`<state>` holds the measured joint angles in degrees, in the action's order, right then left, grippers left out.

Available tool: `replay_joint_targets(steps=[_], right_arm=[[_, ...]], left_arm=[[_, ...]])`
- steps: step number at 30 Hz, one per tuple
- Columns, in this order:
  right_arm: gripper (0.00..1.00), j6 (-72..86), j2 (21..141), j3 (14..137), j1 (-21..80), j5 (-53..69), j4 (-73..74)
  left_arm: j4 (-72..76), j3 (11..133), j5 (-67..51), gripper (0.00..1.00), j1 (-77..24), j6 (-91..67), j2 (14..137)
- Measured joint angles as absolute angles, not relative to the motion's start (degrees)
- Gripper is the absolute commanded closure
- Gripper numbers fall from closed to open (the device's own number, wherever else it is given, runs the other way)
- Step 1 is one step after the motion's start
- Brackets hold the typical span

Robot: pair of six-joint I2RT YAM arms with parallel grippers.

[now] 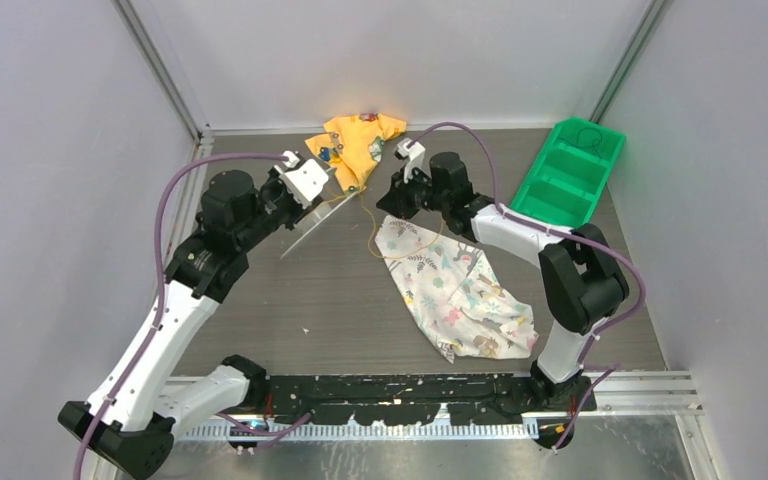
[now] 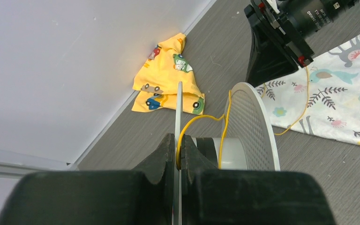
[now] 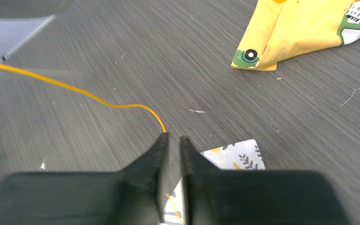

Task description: Wrap the cables

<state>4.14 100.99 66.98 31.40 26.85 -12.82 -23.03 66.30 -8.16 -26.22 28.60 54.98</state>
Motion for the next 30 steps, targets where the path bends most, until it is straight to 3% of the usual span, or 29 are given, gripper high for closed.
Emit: replay_joint_targets(steps=[6,7,9,11,15,19,22,25,26,29,30], right_arm=[[1.0,8.47,100.88,66.5,31.38,23.46,-16.8],[0.91,9.08,100.68,65.84,31.38,22.37,-17.78],[0.51,9.87,100.09,64.51,31.27,21.23,-18.52],[0.36,10.37,99.98,64.34,31.2,21.15,-18.04],[0.22,10.83,100.01,64.31,30.98,23.09,-17.37],[0.2,13.37,100.33,63.31,31.0,25.58,-19.77],[0.23,15.38,101.95,63.16,31.0,26.52,-21.43],[0.38,16.95,104.51,63.18,31.24,27.16,-22.33],[0.47,17.47,105.45,63.18,31.33,27.2,-22.33],[0.89,19.31,107.77,63.2,31.53,27.49,-22.28],[0.98,20.03,108.29,63.22,31.55,27.55,-22.26]], left_arm=[[-23.07,66.46,-7.11,1.0,-26.22,26.52,54.41],[-23.11,66.54,-6.9,1.0,-26.22,26.09,54.48],[-23.16,66.7,-6.68,1.0,-26.2,25.61,54.5],[-23.18,66.74,-6.66,1.0,-26.15,25.39,54.5],[-23.42,67.11,-6.66,1.0,-26.13,24.6,54.5],[-23.44,67.4,-6.66,1.0,-26.13,24.4,54.33],[-23.44,67.4,-6.66,1.0,-26.13,24.36,54.3],[-23.44,67.42,-6.66,1.0,-26.13,24.34,54.3],[-23.44,67.42,-6.66,1.0,-26.13,24.29,54.3],[-23.46,67.46,-6.66,1.0,-26.13,24.08,54.28],[-23.46,67.48,-6.66,1.0,-26.13,23.99,54.28]])
